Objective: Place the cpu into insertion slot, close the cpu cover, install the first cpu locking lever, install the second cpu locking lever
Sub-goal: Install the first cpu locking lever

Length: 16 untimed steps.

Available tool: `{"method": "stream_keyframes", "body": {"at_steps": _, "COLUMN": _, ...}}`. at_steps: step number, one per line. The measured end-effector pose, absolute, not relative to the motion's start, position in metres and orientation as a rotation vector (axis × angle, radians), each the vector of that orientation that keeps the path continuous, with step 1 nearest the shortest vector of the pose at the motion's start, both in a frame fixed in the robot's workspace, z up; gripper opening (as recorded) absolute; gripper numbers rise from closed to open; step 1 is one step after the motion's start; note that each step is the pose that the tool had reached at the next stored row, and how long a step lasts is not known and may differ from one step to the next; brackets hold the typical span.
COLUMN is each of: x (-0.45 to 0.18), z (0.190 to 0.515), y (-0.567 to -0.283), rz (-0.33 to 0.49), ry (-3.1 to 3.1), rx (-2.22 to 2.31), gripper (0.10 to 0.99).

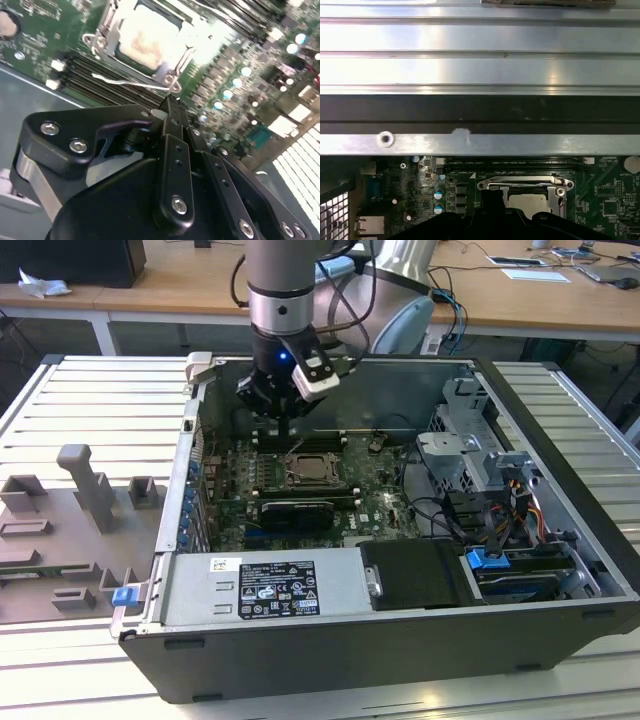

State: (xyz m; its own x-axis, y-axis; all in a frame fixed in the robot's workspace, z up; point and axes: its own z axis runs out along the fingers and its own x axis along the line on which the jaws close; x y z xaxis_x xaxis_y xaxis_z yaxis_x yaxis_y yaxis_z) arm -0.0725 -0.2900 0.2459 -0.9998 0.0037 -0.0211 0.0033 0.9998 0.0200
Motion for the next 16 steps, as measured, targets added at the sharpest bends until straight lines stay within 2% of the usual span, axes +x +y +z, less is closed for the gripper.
{"method": "stream_keyframes", "body": {"at_steps": 3, "x": -0.057, "z": 0.243, "y": -0.290, "rz": 0.063, "ry": 3.120, "rx": 0.006, "gripper": 0.106}}
{"method": "stream_keyframes", "body": {"at_steps": 16, "x": -0.042, "z": 0.232, "y": -0.290, "rz": 0.088, "ry": 3.120, "rx": 0.005, "gripper": 0.106}}
